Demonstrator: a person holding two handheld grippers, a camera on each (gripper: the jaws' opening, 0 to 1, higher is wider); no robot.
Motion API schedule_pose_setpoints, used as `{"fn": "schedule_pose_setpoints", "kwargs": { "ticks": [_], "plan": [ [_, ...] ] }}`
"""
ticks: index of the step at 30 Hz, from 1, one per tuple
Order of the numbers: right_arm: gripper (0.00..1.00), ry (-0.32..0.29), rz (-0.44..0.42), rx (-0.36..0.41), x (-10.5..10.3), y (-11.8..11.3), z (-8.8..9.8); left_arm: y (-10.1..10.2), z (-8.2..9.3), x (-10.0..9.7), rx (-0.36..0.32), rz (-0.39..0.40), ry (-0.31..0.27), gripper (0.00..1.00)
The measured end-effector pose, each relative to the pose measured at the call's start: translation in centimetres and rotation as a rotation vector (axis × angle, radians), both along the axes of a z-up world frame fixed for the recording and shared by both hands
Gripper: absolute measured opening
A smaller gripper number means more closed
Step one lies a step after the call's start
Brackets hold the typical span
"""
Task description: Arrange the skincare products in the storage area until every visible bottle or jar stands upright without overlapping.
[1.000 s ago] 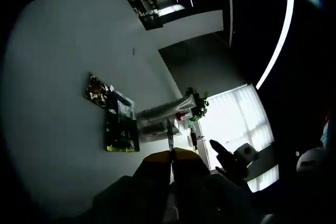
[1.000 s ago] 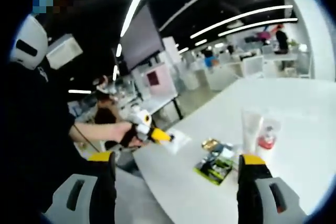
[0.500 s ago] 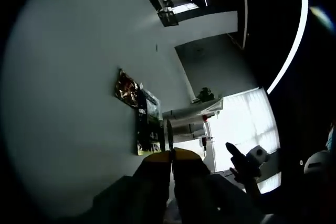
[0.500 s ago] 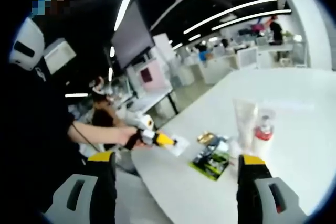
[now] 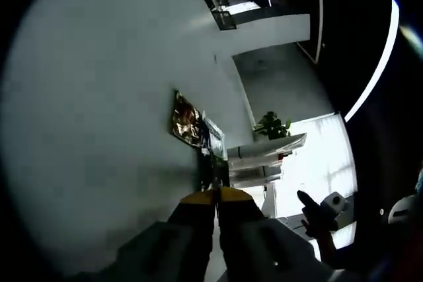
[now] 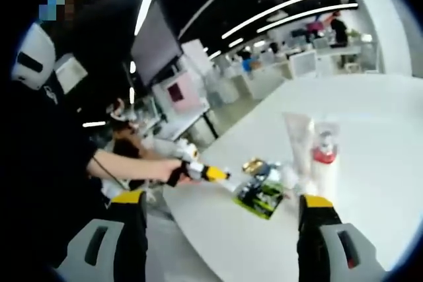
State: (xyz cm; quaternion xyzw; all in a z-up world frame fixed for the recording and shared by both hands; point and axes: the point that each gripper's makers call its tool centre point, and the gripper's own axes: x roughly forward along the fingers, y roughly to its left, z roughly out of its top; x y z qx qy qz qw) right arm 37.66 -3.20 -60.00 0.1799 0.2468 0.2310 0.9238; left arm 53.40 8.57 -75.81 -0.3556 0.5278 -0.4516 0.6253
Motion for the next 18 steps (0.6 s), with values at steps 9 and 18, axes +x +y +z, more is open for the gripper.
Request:
{"fn": "schedule_pose_setpoints", "kwargs": {
  "ticks": [9,18],
  "plan": [
    [0.97,0.000,0.023,0.013,0.4,1.0,-0.1,0.2,-1.2,-0.2,0.042,-0.021,0.008,0.00],
    [0.97,0.009,0.020,0.029,0.4,1.3,-0.5,-0.1,-1.7,0.4,0.069,-0.003,-0.005,0.00]
  ]
}}
